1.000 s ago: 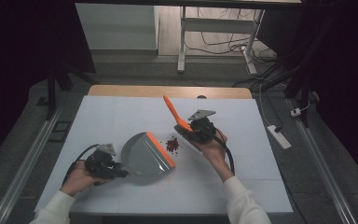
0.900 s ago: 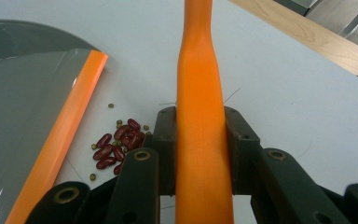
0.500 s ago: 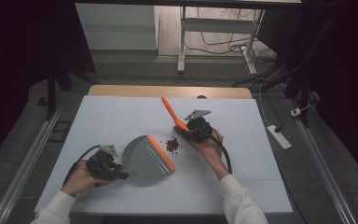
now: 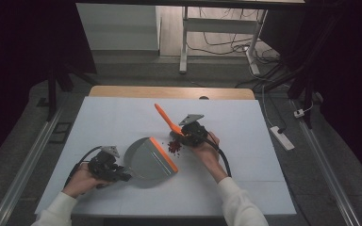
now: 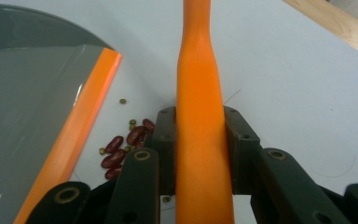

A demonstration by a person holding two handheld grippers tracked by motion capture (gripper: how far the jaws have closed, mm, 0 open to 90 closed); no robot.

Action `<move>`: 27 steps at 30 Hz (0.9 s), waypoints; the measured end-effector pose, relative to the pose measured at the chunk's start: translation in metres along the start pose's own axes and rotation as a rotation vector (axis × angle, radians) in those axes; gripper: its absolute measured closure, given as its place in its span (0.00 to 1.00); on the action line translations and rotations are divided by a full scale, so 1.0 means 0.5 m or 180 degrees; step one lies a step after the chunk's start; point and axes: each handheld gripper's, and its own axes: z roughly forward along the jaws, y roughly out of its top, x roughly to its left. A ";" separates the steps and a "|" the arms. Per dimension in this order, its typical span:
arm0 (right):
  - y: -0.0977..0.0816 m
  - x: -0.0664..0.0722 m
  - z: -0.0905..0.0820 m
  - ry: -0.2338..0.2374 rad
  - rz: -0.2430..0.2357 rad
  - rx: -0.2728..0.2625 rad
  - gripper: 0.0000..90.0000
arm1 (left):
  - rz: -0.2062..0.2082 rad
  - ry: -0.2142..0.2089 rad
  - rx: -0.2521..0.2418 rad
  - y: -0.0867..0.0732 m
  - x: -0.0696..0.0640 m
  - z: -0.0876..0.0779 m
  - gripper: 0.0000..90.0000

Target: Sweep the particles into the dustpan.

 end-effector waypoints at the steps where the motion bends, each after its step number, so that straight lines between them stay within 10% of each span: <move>1: 0.001 0.002 0.000 0.0011 -0.0005 -0.0003 0.77 | -0.0001 -0.0003 0.0001 0.000 0.000 0.000 0.69; 27: 0.022 0.069 0.013 0.0351 -0.0287 -0.0080 0.77 | -0.0027 -0.0044 0.0025 0.005 -0.002 0.006 0.69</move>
